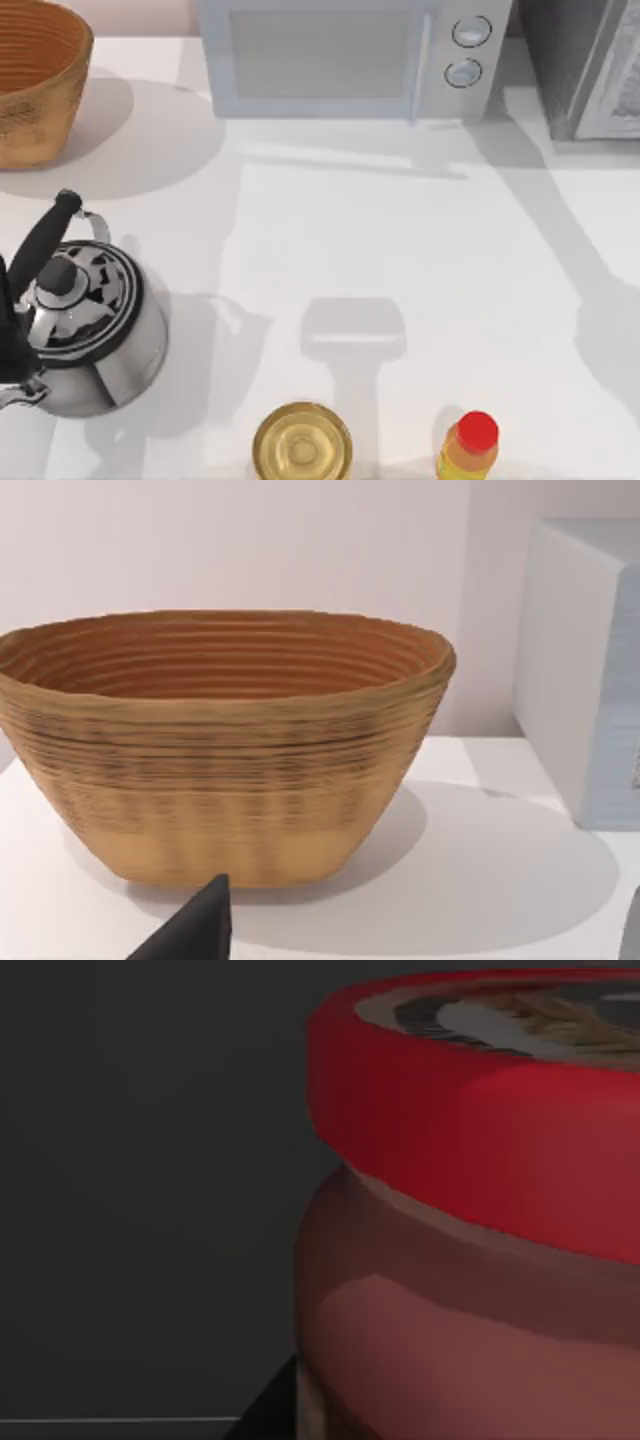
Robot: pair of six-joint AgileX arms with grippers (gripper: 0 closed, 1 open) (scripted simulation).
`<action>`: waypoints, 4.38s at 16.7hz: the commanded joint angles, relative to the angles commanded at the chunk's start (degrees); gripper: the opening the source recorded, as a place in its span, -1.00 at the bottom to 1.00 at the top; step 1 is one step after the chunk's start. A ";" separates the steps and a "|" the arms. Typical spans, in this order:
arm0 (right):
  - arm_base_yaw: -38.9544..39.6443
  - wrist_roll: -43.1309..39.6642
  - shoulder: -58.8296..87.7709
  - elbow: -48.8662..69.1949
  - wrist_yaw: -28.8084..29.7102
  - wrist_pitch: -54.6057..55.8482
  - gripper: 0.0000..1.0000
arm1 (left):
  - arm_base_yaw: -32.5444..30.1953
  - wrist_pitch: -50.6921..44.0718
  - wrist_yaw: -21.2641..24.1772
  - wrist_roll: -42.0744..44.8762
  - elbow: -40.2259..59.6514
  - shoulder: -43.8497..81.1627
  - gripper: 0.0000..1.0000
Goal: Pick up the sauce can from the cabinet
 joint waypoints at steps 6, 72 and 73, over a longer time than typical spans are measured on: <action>7.44 0.51 -16.79 -12.30 6.87 -4.36 -1.00 | 0.00 0.00 0.00 0.00 0.00 0.00 1.00; 12.53 -0.28 0.40 -112.70 -26.74 114.17 -1.00 | 0.00 0.00 0.00 0.00 0.00 0.00 1.00; 13.69 -0.26 3.90 -111.92 -26.95 116.46 -1.00 | 0.00 0.00 0.00 0.00 0.00 0.00 1.00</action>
